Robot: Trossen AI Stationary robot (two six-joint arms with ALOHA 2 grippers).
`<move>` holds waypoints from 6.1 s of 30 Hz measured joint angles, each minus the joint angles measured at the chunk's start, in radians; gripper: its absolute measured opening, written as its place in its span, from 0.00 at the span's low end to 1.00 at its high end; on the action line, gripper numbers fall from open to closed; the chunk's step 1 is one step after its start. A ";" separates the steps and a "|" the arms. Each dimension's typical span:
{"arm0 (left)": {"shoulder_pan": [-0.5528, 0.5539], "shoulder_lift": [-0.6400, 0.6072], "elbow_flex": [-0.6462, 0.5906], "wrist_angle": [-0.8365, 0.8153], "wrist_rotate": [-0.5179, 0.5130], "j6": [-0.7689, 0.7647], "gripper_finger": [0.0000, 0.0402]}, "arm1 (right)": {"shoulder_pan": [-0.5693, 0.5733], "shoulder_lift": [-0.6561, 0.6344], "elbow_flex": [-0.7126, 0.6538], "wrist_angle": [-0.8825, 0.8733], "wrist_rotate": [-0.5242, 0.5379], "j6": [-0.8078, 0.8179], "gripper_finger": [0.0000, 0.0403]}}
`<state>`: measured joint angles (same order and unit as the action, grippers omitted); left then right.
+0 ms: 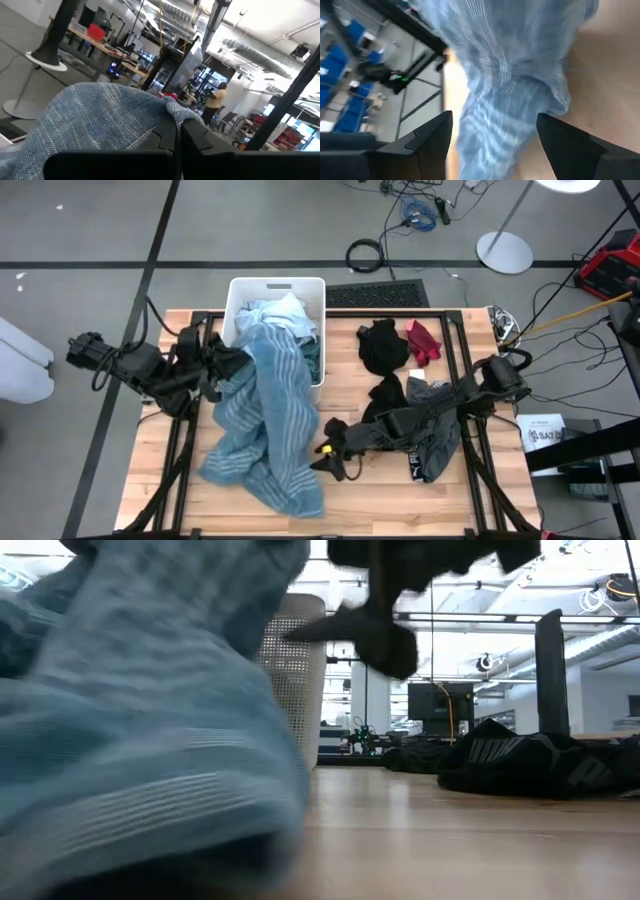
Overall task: Sort clothes
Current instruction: Put the blue shirt into the white laundry organizer
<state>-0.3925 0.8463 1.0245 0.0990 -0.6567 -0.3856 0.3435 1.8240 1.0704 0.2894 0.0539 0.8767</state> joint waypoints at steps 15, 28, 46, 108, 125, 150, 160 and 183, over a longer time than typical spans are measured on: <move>0.013 -0.029 -0.001 -0.011 0.024 0.001 0.02 | -0.001 0.290 0.268 -0.064 -0.033 0.015 0.67; 0.013 -0.036 -0.001 -0.013 0.078 0.000 0.02 | -0.025 0.261 0.277 -0.174 -0.226 0.020 0.03; 0.013 -0.036 -0.001 0.009 0.199 -0.001 0.02 | -0.028 -0.307 0.276 -0.808 0.106 -0.103 0.00; -0.005 0.392 -0.001 -0.521 0.563 -0.552 0.01 | 0.080 -0.395 0.262 -1.113 0.059 -0.098 0.00; 0.040 0.513 -0.001 -0.669 0.560 -0.607 0.24 | -0.151 -0.303 0.018 -0.694 -0.233 -0.089 0.00; 0.144 0.269 -0.001 -0.830 0.626 -0.394 0.53 | -0.208 -0.337 0.018 -0.735 -0.369 0.040 0.79; 0.187 0.103 -0.001 -0.804 0.621 -0.306 0.53 | -0.084 -0.452 0.018 -0.890 -0.252 0.263 0.78; 0.282 0.077 -0.001 -0.682 0.571 -0.150 0.53 | 0.198 -0.204 0.018 -1.005 -0.035 0.687 0.78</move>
<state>-0.1108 0.9237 1.0237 -0.5832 -0.0854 -0.5358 0.5417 1.6200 1.0885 -0.7152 0.0194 1.5633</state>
